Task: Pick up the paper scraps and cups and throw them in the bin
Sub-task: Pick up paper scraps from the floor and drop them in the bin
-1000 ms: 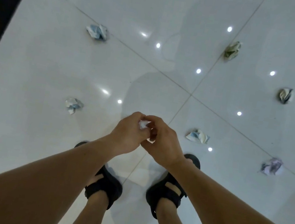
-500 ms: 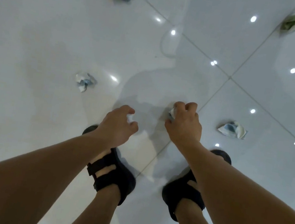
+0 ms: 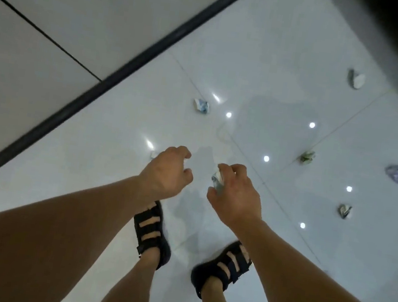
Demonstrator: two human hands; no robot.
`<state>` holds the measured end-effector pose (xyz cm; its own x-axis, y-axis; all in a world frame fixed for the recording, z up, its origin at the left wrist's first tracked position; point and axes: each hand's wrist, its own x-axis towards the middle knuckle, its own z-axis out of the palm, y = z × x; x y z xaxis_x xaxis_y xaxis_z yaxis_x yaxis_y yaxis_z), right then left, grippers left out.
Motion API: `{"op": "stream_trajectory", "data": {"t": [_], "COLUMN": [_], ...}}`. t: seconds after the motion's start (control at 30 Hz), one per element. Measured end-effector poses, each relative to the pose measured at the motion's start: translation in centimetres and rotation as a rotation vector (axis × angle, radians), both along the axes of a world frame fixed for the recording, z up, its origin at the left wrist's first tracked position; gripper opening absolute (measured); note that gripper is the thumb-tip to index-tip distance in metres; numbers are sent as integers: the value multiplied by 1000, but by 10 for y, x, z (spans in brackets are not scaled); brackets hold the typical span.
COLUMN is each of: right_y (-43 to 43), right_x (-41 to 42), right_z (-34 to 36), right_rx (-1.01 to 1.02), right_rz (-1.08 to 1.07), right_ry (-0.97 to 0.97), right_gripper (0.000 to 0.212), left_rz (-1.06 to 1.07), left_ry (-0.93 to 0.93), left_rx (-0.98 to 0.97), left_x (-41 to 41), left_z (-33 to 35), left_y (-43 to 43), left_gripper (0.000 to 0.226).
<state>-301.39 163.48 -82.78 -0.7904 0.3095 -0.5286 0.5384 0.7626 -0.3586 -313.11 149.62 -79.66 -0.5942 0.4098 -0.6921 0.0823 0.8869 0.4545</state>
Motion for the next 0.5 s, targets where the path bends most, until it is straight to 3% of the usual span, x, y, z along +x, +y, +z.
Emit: {"op": "stream_trajectory", "data": {"t": [0.23,0.5], "right_y": [-15,-55], "right_x": [-62,-49], "right_z": [185,345], "right_rx": [-57,-63], "right_rz": [144,453], "right_ry": [59,139], "right_gripper": [56,55], "left_rz": [63,403], "left_ry": [92,237], "left_rx": [-32,-58], "left_x": [-31,42], "left_z": [182,350], "left_y": [-57,-123], "left_gripper": [46,48]}}
